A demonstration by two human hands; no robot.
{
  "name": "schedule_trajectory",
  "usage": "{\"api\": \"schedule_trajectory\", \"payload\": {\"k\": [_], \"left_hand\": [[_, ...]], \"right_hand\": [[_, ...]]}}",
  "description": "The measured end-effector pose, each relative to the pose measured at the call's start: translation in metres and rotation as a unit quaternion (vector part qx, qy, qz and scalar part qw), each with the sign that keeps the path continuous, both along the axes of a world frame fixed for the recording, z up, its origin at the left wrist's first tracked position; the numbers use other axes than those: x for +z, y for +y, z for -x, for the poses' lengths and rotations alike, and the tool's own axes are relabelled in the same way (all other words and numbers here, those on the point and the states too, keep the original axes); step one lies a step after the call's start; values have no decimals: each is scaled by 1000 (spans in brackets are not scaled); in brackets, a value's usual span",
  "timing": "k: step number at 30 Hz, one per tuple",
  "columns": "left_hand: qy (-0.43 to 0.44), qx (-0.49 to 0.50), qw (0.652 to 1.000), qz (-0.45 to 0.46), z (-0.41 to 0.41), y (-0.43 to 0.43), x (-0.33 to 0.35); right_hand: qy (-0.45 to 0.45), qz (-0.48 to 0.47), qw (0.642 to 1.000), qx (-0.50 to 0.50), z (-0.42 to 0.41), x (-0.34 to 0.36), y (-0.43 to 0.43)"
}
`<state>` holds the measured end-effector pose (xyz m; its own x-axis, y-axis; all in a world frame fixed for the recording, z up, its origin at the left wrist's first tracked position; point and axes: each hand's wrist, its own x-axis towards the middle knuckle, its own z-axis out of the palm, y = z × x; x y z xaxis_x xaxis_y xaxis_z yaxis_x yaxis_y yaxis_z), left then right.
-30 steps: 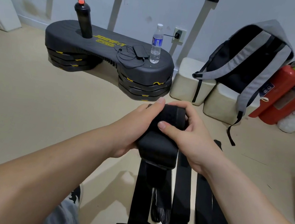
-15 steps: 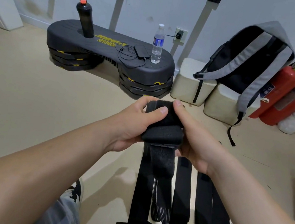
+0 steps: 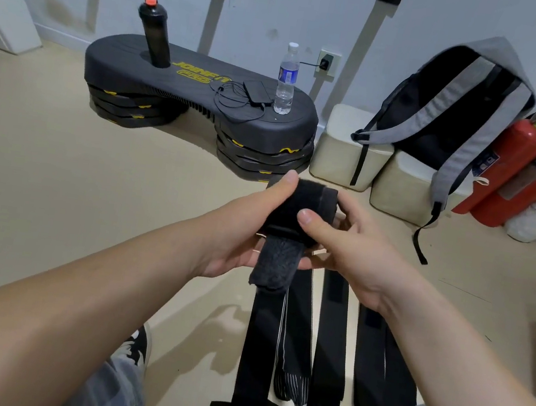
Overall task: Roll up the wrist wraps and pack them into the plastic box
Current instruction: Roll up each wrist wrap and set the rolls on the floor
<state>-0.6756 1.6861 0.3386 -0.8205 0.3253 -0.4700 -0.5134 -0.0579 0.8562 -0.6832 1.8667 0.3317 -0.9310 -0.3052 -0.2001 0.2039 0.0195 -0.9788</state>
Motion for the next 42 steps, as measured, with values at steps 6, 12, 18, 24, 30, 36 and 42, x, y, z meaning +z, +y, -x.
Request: {"api": "schedule_trajectory", "payload": {"k": [6, 12, 18, 24, 30, 36, 42], "left_hand": [[45, 28, 997, 53, 4, -3, -2], [86, 44, 994, 55, 1, -6, -3], [71, 80, 984, 140, 4, -17, -13], [102, 102, 978, 153, 2, -16, -19], [51, 96, 990, 85, 2, -14, -11], [19, 118, 992, 47, 2, -15, -6], [-48, 132, 990, -31, 1, -11, -3]], "right_hand": [[-54, -3, 998, 27, 7, 4, 7], [-171, 2, 984, 58, 10, 5, 7], [-197, 71, 976, -61, 17, -1, 8], [-192, 89, 972, -104, 16, -2, 6], [-189, 143, 951, -199, 23, -3, 8], [-119, 86, 975, -168, 19, -17, -2], [10, 11, 991, -130, 10, -13, -5]]}}
